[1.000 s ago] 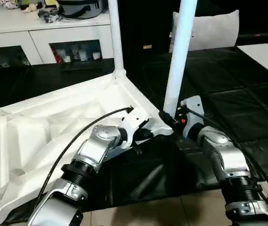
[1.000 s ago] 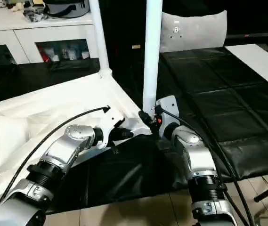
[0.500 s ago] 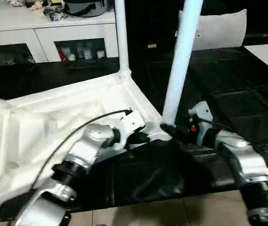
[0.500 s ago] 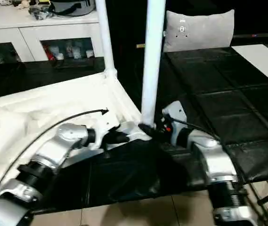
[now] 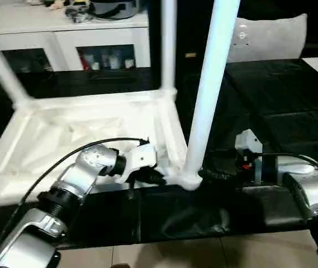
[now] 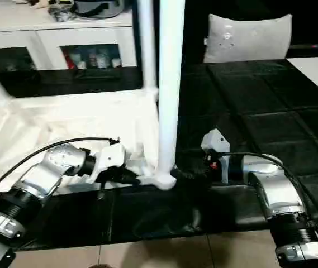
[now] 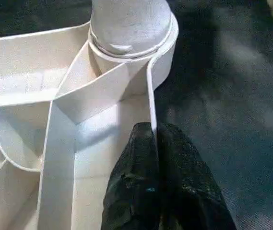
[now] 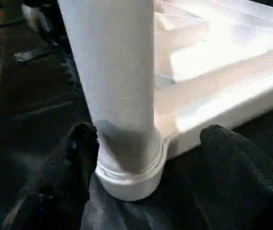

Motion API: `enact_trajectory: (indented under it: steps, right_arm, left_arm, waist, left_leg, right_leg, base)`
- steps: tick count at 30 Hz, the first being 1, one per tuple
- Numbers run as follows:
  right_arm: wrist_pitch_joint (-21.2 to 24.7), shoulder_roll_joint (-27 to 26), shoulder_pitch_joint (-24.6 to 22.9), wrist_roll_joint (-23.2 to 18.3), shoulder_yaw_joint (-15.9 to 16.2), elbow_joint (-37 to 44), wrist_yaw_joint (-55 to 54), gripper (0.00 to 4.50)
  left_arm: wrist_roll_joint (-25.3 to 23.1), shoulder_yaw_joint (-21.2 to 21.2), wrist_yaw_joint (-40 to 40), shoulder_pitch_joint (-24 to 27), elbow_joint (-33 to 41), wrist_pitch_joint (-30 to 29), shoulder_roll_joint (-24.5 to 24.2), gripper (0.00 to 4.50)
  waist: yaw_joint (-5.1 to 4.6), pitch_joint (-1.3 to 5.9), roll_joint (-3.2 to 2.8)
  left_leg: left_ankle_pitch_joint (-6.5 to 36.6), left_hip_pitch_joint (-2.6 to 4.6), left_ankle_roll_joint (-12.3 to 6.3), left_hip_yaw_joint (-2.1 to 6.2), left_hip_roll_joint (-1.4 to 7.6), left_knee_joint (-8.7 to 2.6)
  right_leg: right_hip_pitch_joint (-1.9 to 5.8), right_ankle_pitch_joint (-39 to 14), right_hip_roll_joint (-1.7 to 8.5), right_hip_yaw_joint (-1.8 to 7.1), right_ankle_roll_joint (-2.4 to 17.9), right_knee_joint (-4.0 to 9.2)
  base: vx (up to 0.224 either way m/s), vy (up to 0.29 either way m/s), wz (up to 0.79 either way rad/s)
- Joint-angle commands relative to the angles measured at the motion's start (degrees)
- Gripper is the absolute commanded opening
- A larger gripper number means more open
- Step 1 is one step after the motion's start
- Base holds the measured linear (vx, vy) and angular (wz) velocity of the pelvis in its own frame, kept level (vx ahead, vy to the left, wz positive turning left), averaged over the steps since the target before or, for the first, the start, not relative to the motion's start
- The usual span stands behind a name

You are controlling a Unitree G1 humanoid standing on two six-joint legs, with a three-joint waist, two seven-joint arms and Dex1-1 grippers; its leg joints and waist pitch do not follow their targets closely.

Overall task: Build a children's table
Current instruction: Rotate leg to tighten

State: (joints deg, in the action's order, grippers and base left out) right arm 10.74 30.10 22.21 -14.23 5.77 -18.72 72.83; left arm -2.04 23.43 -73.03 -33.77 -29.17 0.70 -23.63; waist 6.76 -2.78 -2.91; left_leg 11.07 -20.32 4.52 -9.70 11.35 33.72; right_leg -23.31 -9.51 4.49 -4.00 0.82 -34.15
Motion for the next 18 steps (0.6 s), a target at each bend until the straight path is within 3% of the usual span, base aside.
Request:
enact_trajectory:
  steps: [1,13,18]
  right_arm:
    - [0.45,0.56,0.82,-1.19,1.08,0.21,2.00,3.31]
    - [1.95,-1.91,2.28,-2.11,4.42,-1.70,7.29,2.20]
    - [2.14,-2.09,2.75,-2.26,4.80,-2.34,8.31,1.98]
  left_arm:
    - [-0.69,2.30,-3.29,-0.17,0.29,1.89,-0.07,0.00]
    - [-0.09,2.71,-6.54,-0.53,-0.04,4.03,-0.37,0.00]
    - [-0.27,2.61,-6.84,-0.47,-0.30,4.23,-0.46,0.00]
  waist:
    - [-0.12,3.82,0.74]
    - [0.22,3.93,0.91]
    - [0.25,3.90,1.03]
  left_leg:
    - [10.37,0.00,-4.42,-0.01,1.62,-3.55]
    - [9.65,-0.03,-3.75,0.01,1.66,-3.57]
    - [9.52,-0.07,-3.66,-0.01,1.63,-3.57]
  right_leg:
    - [3.26,-13.88,3.35,2.18,12.79,3.80]
    - [3.20,-14.53,3.48,2.25,12.43,3.71]
    - [3.23,-14.81,3.46,2.24,12.16,3.74]
  base:
    - [0.000,0.000,0.00]
    - [0.000,0.000,0.00]
    - [0.000,0.000,0.00]
